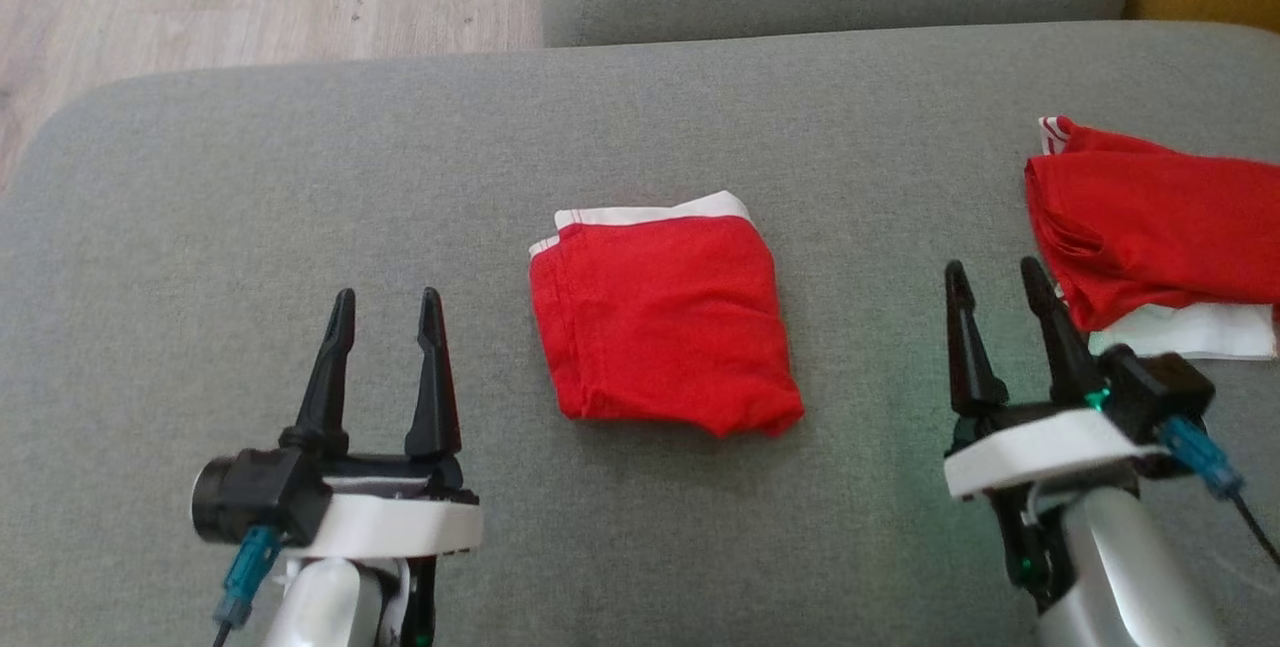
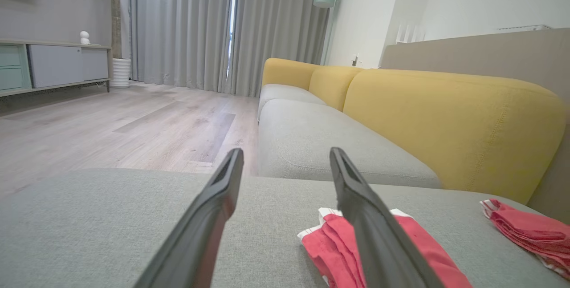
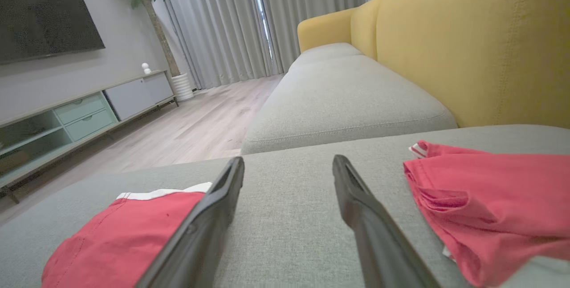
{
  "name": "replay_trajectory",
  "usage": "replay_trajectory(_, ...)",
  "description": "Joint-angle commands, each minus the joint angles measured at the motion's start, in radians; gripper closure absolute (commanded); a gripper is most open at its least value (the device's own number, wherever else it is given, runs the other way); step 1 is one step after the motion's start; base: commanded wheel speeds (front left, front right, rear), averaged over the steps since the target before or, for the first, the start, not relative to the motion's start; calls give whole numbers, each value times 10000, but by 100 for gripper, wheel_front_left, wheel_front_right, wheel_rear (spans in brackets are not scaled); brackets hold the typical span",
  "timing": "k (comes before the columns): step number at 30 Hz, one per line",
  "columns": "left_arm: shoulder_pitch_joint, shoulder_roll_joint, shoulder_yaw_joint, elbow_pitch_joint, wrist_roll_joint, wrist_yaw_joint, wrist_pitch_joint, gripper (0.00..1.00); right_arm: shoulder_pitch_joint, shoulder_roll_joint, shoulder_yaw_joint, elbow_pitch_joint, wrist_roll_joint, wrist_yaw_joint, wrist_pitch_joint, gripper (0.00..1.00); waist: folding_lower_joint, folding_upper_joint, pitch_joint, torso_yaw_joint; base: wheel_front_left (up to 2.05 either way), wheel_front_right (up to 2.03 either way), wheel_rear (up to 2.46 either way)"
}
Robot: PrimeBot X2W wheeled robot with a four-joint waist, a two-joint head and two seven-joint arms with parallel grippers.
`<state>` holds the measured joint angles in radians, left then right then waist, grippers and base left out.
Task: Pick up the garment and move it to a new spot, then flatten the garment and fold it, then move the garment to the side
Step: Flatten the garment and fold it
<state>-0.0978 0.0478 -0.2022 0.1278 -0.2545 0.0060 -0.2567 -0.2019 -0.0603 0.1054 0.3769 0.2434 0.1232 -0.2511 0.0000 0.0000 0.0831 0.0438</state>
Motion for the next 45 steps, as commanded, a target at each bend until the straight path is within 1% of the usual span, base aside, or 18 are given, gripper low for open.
replay_trajectory(1, -277, 24, 326, -385, -9, -95, -51, 0, 13, 100, 113, -508, 97, 75, -106, 0, 0, 0, 16, -7, 0, 0, 0)
replay_trajectory(6, -94, 24, 341, -525, -135, -111, -51, 0, 292, 100, 137, -868, 190, 75, -100, 0, 0, 0, 44, 5, 0, 0, 0)
replay_trajectory(11, -189, 24, 163, -511, -113, -184, -51, 0, 305, 100, 69, -1073, 165, 75, 7, 0, 0, 0, 138, 234, 0, 0, 0)
replay_trajectory(12, -251, 24, 112, -507, -100, -208, -51, 0, 263, 100, 64, -1118, 144, 75, 47, 24, 0, 0, 202, 306, 0, 0, 0)
replay_trajectory(13, -325, 24, 51, -510, -91, -230, -51, 0, 198, 100, 74, -1154, 87, 75, 94, 70, 0, 0, 273, 388, 0, 0, 0)
replay_trajectory(14, -397, 24, -10, -520, -87, -248, -51, 0, 109, 100, 120, -1188, 6, 75, 146, 100, 0, 0, 352, 477, 0, 0, 0)
replay_trajectory(17, -601, 24, -180, -576, -136, -255, -51, 0, -285, 100, 383, -1169, -218, 75, 360, 100, 0, 0, 628, 788, 0, 0, 0)
replay_trajectory(22, -887, 24, -551, -565, -291, -206, -51, 0, -1307, 100, 939, -444, -613, 75, 774, 100, 0, 0, 1144, 1398, 0, 0, 0)
replay_trajectory(25, -1025, 24, -719, -526, -395, -163, -51, 0, -2055, 101, 1237, 410, -770, 75, 1003, 100, 0, 0, 1414, 1753, 0, 0, 0)
replay_trajectory(28, -1160, 24, -948, -483, -528, -149, -51, 0, -2717, 101, 1231, 1569, -942, 75, 1132, 100, 0, 0, 1618, 2145, 0, 0, 0)
replay_trajectory(29, -1160, 24, -948, -483, -528, -149, -51, 0, -2717, 101, 1231, 1569, -942, 75, 1132, 100, 0, 0, 1618, 2145, 0, 0, 0)
replay_trajectory(31, -1221, 24, -1109, -481, -604, -171, -51, 0, -3024, 101, 1120, 2413, -1058, 75, 1191, 100, 0, 0, 1685, 2353, 0, 0, 0)
replay_trajectory(34, -1247, 24, -1188, -492, -649, -117, -51, 0, -3335, 101, 1086, 3591, -936, 75, 1307, 100, 0, 0, 1727, 2532, 0, 0, 0)
replay_trajectory(36, -1241, 24, -1172, -480, -649, -85, -51, 0, -3506, 101, 1243, 4063, -841, 75, 1137, 100, 0, 0, 1697, 2574, 0, 0, 0)
replay_trajectory(40, -1183, 24, -1084, -399, -609, -61, -51, 0, -3751, 101, 2037, 4152, -237, 75, 501, 100, 0, 0, 1544, 2502, 0, 0, 0)
replay_trajectory(43, -1164, 24, -1100, -406, -605, -16, -51, 0, -3772, 101, 2746, 3793, 368, 75, 249, 100, 0, 0, 1434, 2451, 0, 0, 0)
replay_trajectory(45, -1144, 24, -1136, -419, -610, 11, -51, 0, -3669, 101, 3415, 3567, 783, 75, 241, 100, 0, 0, 1388, 2436, 0, 0, 0)
